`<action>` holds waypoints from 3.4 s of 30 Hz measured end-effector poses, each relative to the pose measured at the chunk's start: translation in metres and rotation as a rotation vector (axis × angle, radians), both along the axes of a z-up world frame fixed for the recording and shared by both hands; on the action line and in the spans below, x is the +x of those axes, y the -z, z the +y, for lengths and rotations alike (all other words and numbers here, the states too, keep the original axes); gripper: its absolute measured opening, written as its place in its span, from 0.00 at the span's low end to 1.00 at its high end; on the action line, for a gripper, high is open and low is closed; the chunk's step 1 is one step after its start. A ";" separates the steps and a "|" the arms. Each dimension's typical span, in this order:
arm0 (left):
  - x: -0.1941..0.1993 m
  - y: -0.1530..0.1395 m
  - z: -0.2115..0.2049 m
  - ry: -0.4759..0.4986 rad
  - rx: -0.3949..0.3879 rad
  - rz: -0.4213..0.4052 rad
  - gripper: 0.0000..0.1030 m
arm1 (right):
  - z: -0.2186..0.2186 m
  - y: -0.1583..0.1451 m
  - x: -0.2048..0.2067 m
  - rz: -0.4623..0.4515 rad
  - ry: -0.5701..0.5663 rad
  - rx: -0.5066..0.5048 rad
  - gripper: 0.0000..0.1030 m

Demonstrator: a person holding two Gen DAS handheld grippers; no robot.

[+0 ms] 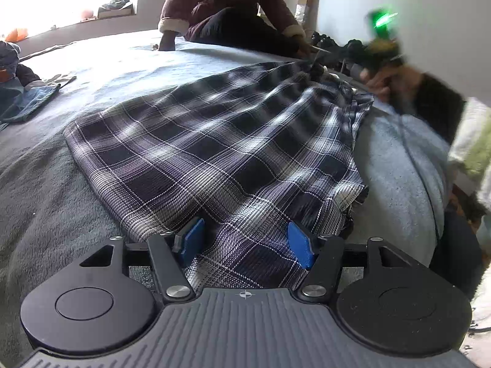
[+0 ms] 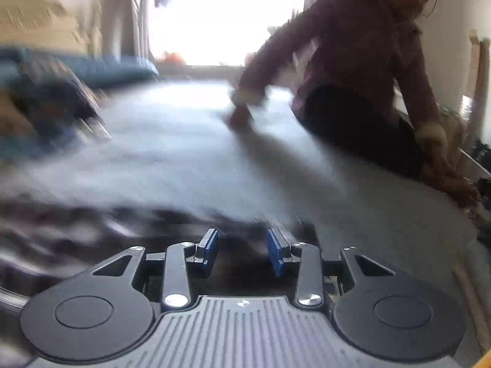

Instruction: Fold clothes

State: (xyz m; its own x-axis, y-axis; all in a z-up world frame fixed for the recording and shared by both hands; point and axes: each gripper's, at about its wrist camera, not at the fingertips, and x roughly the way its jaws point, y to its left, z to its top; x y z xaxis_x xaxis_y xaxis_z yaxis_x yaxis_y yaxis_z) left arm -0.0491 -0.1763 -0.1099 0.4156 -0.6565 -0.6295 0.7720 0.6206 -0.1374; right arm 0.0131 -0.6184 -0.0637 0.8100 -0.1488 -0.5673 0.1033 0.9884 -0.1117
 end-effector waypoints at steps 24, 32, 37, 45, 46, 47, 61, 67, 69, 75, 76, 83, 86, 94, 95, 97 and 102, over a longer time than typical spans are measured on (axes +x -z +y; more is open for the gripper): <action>0.003 0.002 0.000 0.004 -0.014 0.012 0.60 | -0.071 0.014 0.034 0.096 -0.005 0.404 0.37; 0.009 -0.004 -0.001 -0.024 -0.034 0.024 0.60 | -0.050 -0.006 0.014 0.010 0.006 0.233 0.15; 0.012 -0.005 -0.004 -0.030 -0.034 0.018 0.60 | -0.046 -0.005 0.016 -0.018 0.034 0.190 0.13; 0.009 -0.007 -0.006 -0.024 -0.022 0.001 0.60 | -0.052 0.001 0.023 -0.034 0.066 0.156 0.09; 0.009 -0.007 -0.007 -0.023 -0.022 -0.001 0.60 | -0.052 0.004 0.024 -0.029 0.068 0.142 0.08; 0.009 -0.007 -0.008 -0.022 -0.020 -0.004 0.60 | -0.051 0.007 0.026 -0.021 0.064 0.128 0.09; 0.008 -0.008 -0.005 -0.039 0.006 -0.030 0.60 | -0.065 -0.052 -0.090 -0.131 0.018 0.250 0.32; 0.007 -0.005 -0.004 -0.049 0.019 -0.039 0.60 | -0.060 0.019 -0.101 0.154 0.033 0.181 0.25; 0.008 -0.005 -0.004 -0.049 0.021 -0.038 0.60 | -0.068 0.009 -0.111 0.119 0.059 0.243 0.24; 0.009 -0.006 -0.004 -0.058 0.027 -0.042 0.60 | -0.034 -0.040 -0.120 0.019 -0.031 0.154 0.25; 0.008 -0.006 -0.004 -0.064 0.026 -0.042 0.60 | -0.029 -0.038 -0.116 0.020 -0.043 0.152 0.25; 0.006 -0.011 0.011 -0.116 -0.025 -0.017 0.60 | -0.030 -0.006 -0.115 0.148 0.079 0.148 0.25; 0.004 -0.020 0.027 -0.153 -0.065 -0.018 0.60 | -0.002 -0.048 -0.141 0.062 0.050 0.090 0.26; 0.003 -0.021 0.071 -0.298 -0.152 0.083 0.60 | 0.148 -0.117 -0.180 -0.098 -0.315 -0.025 0.40; 0.003 -0.020 0.075 -0.311 -0.154 0.095 0.60 | 0.169 -0.112 -0.178 -0.088 -0.368 -0.023 0.39; -0.001 -0.019 0.081 -0.330 -0.152 0.106 0.60 | 0.208 -0.094 -0.175 -0.059 -0.434 -0.039 0.39; -0.012 -0.019 0.101 -0.339 -0.183 0.117 0.60 | 0.225 -0.023 -0.172 0.106 -0.287 0.062 0.39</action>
State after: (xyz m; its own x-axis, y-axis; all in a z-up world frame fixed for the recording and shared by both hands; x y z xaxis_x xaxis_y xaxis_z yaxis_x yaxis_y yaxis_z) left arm -0.0614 -0.0754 -0.0909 0.5605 -0.6004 -0.5704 0.5007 0.7943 -0.3440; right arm -0.1591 -0.3934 -0.0412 0.7498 0.1149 -0.6516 -0.1900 0.9807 -0.0456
